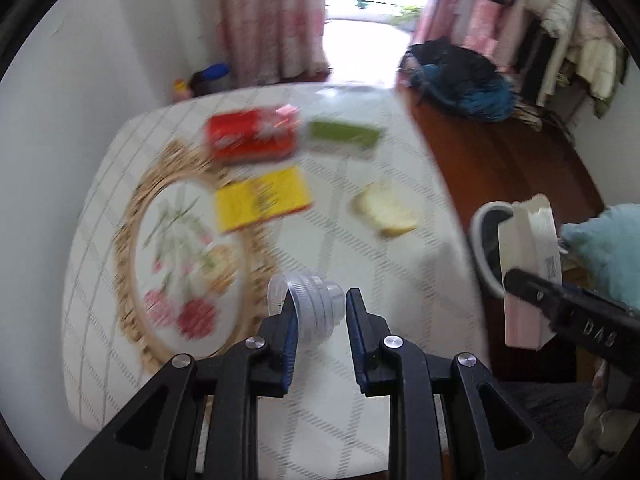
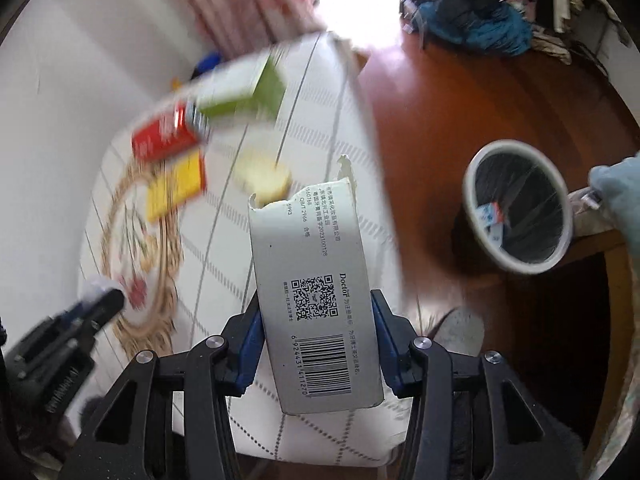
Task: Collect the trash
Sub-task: 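Carry the cup and white box to the bin and release both, then move both grippers back toward the cola can and bread slice, then grasp the yellow card pack with the left gripper while the right grasps the bread slice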
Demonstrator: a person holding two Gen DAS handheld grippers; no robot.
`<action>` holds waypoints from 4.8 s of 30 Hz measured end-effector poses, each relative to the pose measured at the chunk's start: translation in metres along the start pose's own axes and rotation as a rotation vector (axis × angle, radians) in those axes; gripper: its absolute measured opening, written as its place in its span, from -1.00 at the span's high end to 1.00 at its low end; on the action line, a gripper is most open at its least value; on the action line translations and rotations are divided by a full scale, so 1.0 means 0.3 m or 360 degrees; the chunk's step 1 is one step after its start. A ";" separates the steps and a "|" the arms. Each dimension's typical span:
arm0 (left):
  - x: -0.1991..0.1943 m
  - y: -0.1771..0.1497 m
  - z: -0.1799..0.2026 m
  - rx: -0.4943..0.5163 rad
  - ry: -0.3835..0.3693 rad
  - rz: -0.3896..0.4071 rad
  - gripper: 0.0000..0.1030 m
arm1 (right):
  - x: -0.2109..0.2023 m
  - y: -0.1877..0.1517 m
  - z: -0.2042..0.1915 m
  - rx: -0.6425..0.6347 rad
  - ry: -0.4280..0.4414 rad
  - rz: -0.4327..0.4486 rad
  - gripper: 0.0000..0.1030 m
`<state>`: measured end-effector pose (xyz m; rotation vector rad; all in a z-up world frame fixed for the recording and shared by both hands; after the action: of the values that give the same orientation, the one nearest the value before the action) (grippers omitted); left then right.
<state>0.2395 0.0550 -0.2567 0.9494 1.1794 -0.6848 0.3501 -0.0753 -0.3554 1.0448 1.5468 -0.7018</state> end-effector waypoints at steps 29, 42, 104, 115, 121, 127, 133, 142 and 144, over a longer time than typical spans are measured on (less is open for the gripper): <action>0.550 0.629 0.994 0.0432 -0.0734 -0.0587 -0.71 | 0.151 0.375 1.136 0.0737 -0.0154 -0.0027 -0.07; 0.432 0.500 0.837 0.0477 -0.0245 -0.0269 -0.90 | 0.119 0.314 1.047 0.0708 -0.0388 -0.0012 -0.89; 0.434 0.287 -0.252 0.0741 0.0581 -0.0235 -0.90 | 0.350 0.300 -0.148 -0.0016 0.0000 -0.0198 0.82; 0.512 0.337 -0.138 0.1171 0.0370 -0.0370 -0.66 | 0.308 0.305 -0.036 0.0091 0.0006 -0.0233 0.86; 0.489 0.318 -0.122 0.1120 0.0250 -0.0412 -0.16 | 0.316 0.324 -0.018 0.0127 0.0048 -0.0257 0.86; 0.430 0.272 -0.146 0.0799 0.0168 -0.0445 0.24 | 0.303 0.296 -0.037 0.0113 0.0072 -0.0261 0.86; 0.348 0.198 -0.165 0.0584 0.0082 -0.0401 0.20 | 0.297 0.177 -0.031 0.0117 0.0130 -0.0338 0.86; 0.428 0.319 -0.114 0.1048 0.0326 -0.0389 -0.18 | 0.294 0.199 -0.007 0.0175 0.0110 -0.0297 0.86; 0.451 0.329 -0.107 0.1107 0.0330 -0.0436 -0.62 | 0.302 0.239 -0.012 0.0169 0.0086 -0.0313 0.86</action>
<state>0.3450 0.1330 -0.3655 1.4761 1.2889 -1.2898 0.4105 -0.0178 -0.4356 1.0049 1.6897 -0.9054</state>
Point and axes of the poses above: each gripper's, at about its wrist camera, not at the fingertips, and x roughly the way its jaws point, z to its right, y to its top, the point moved 2 cm from there along x, roughly the way its jaws point, and after that the axes turned 12 degrees about -z, right-handed, at the moved point
